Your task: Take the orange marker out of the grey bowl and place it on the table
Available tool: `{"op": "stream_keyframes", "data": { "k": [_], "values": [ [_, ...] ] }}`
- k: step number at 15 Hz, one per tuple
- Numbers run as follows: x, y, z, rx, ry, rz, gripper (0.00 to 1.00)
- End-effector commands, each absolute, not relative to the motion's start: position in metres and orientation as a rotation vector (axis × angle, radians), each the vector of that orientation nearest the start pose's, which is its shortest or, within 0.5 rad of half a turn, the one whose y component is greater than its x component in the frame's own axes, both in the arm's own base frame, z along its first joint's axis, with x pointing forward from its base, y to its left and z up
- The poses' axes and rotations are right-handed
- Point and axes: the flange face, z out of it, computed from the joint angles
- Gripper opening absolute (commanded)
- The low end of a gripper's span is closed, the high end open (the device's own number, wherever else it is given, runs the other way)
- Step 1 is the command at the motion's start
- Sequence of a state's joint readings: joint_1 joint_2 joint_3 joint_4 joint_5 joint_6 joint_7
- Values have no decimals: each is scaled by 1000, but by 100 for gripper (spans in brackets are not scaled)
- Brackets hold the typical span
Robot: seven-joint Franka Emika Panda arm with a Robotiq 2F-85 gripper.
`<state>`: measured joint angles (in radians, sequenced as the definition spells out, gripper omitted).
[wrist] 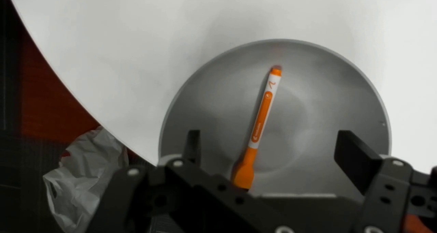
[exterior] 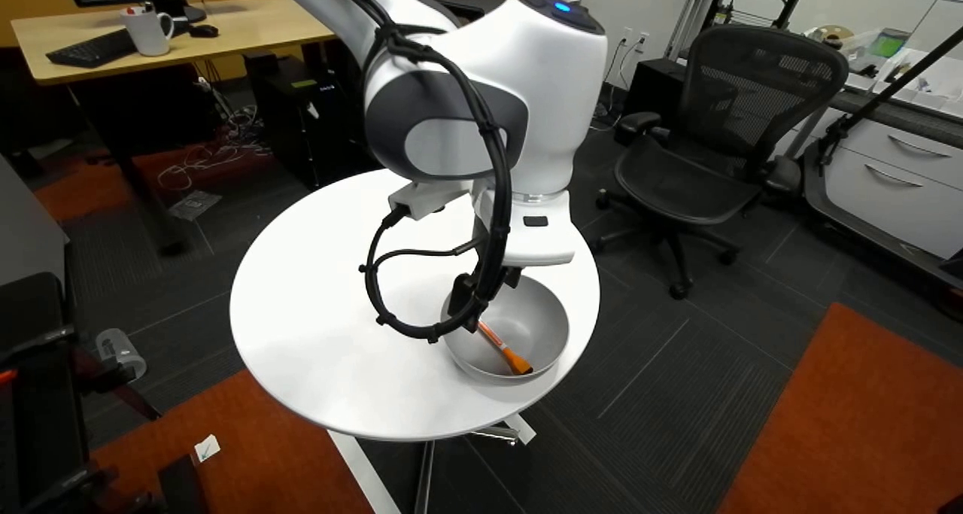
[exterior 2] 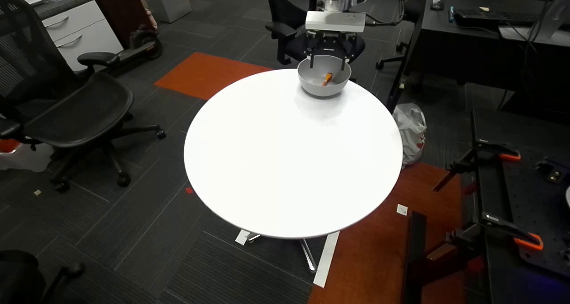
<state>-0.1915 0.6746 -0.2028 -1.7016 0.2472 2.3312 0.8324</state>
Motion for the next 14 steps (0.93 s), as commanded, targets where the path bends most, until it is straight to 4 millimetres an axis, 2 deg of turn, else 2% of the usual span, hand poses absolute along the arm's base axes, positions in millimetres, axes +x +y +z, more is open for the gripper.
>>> {"op": "stream_keyframes", "data": {
  "k": [1,6,14],
  "values": [
    [628,-243,206,-2411,1945,54,100],
    [628,-243,206,-2411,1946,54,100],
    [630,-249,193,-2334,2125,32,100]
  ]
}}
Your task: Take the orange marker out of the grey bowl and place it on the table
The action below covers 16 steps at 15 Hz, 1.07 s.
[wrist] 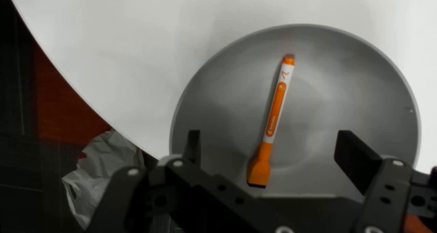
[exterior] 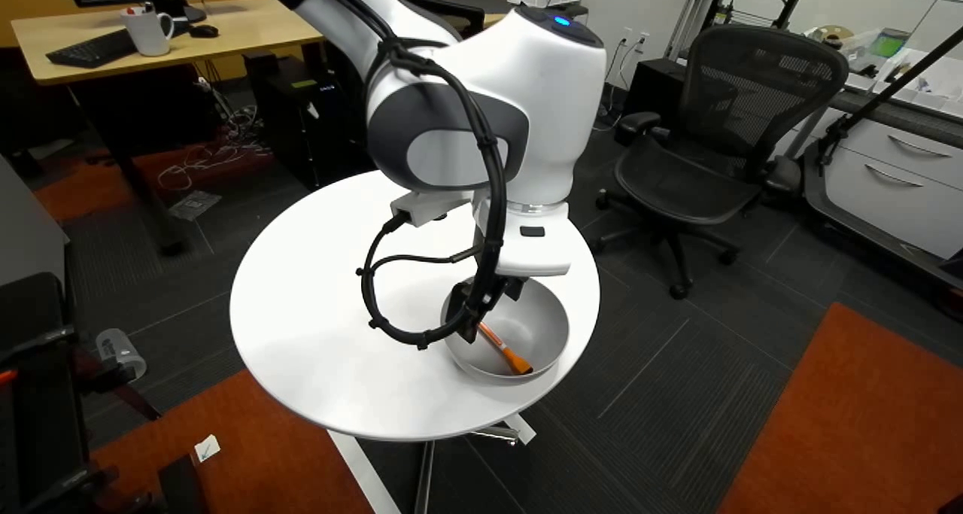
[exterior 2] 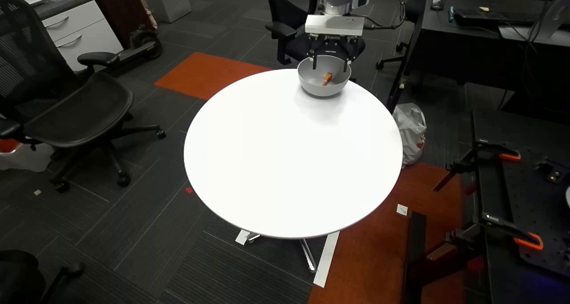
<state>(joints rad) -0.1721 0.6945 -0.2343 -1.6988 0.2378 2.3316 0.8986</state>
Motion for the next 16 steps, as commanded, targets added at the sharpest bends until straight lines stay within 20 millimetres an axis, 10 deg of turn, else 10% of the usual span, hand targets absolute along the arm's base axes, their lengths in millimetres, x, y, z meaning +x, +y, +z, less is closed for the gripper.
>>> {"op": "stream_keyframes", "data": {
  "k": [1,16],
  "values": [
    [630,-249,190,-2322,2139,31,100],
    [643,-262,154,-2225,2297,-25,100]
  ]
}}
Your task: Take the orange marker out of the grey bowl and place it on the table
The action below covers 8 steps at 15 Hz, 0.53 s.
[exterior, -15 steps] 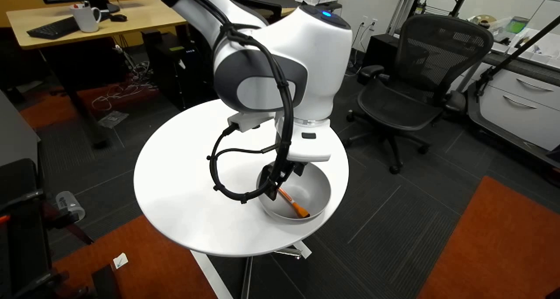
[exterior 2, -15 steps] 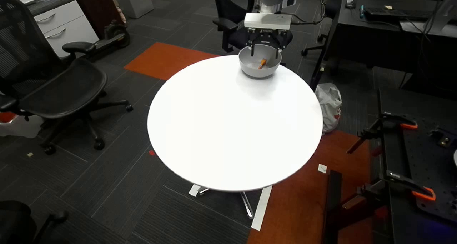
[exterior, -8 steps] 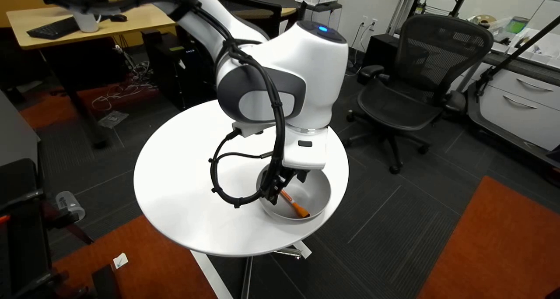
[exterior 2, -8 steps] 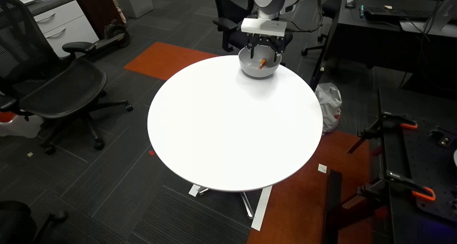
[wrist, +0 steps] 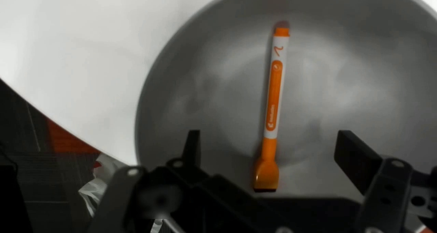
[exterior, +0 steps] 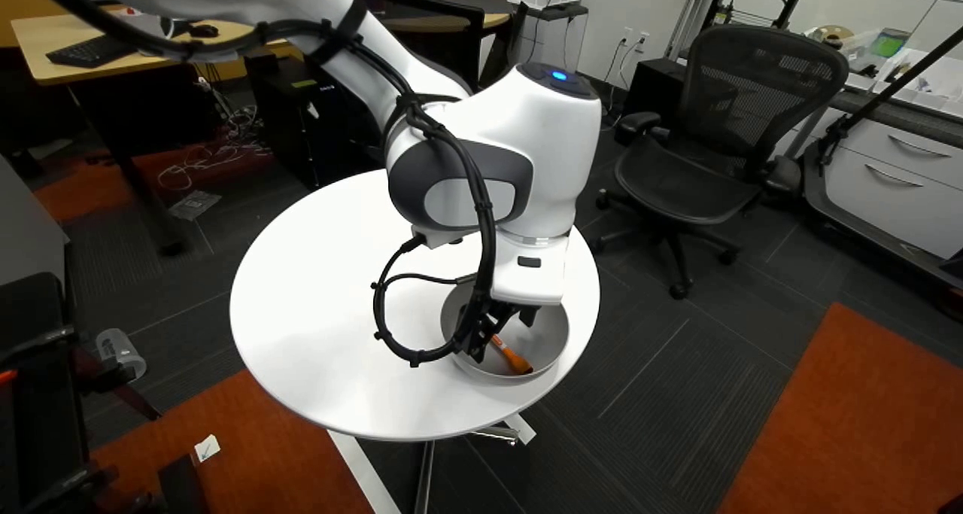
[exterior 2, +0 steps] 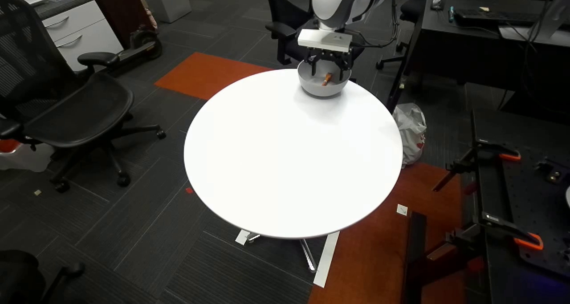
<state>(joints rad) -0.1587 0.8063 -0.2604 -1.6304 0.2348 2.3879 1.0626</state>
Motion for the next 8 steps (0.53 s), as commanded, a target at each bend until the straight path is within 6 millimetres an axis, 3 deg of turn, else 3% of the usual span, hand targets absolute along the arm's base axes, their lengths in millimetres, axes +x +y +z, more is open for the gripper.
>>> {"op": "stream_keyframes", "data": {
  "k": [1,6,7,8],
  "values": [
    [644,-262,152,-2224,2299,-27,100],
    [651,-264,142,-2235,2307,-22,100],
    [652,-265,141,-2235,2309,-25,75],
    [653,-266,139,-2236,2311,-26,72]
  ]
}}
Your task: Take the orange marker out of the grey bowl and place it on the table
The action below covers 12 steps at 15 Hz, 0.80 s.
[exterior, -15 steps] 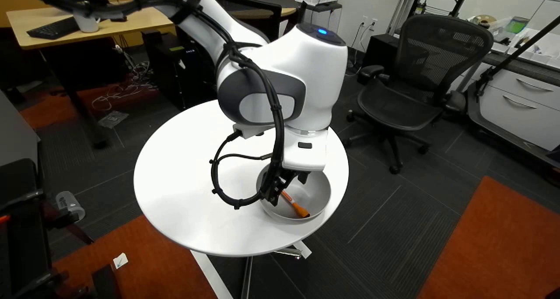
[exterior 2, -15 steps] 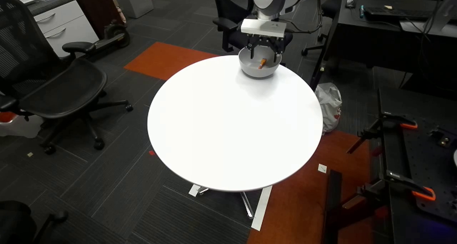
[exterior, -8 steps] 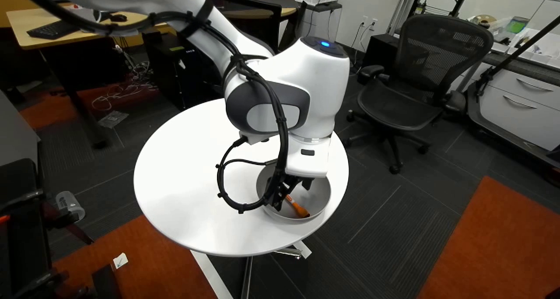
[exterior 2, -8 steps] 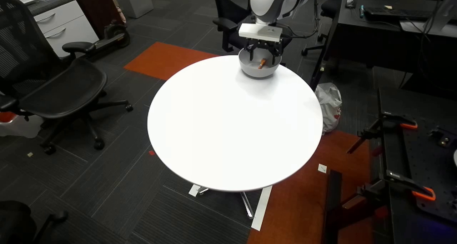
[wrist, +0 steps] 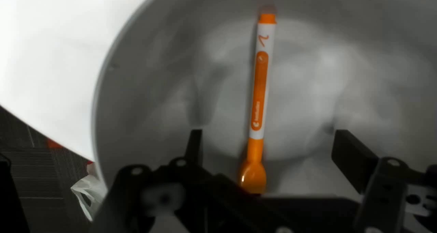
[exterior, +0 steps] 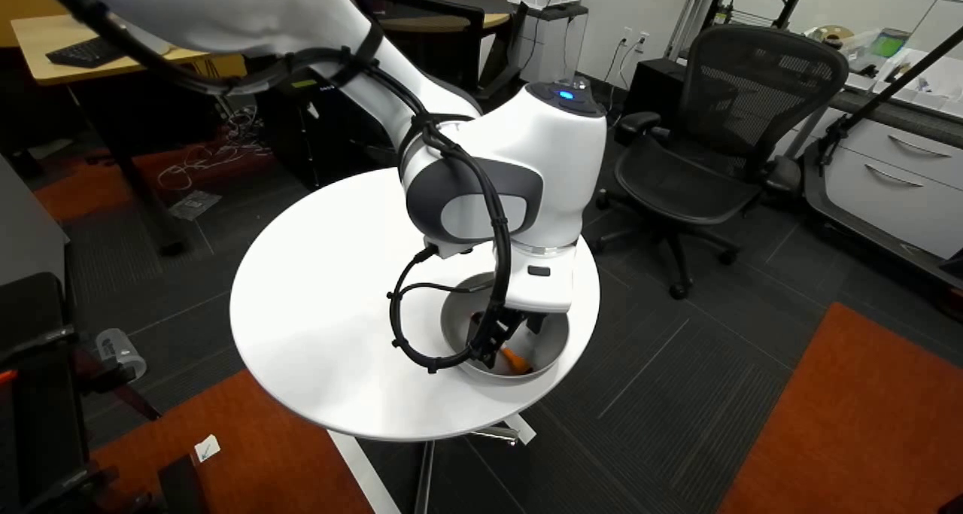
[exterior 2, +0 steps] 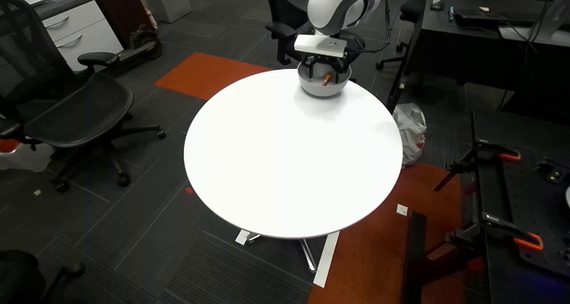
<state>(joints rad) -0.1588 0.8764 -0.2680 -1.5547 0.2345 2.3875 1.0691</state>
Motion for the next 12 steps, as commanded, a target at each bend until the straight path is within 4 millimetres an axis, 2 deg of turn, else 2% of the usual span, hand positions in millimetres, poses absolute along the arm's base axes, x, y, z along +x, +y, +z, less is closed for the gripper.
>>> {"op": "stream_keyframes", "data": {
  "k": [1,9,11,12],
  "values": [
    [653,-267,138,-2235,2312,-26,66],
    [657,-271,137,-2235,2314,-35,4],
    [656,-269,140,-2236,2315,-35,0],
    [655,-268,143,-2233,2318,-38,2]
  ]
}}
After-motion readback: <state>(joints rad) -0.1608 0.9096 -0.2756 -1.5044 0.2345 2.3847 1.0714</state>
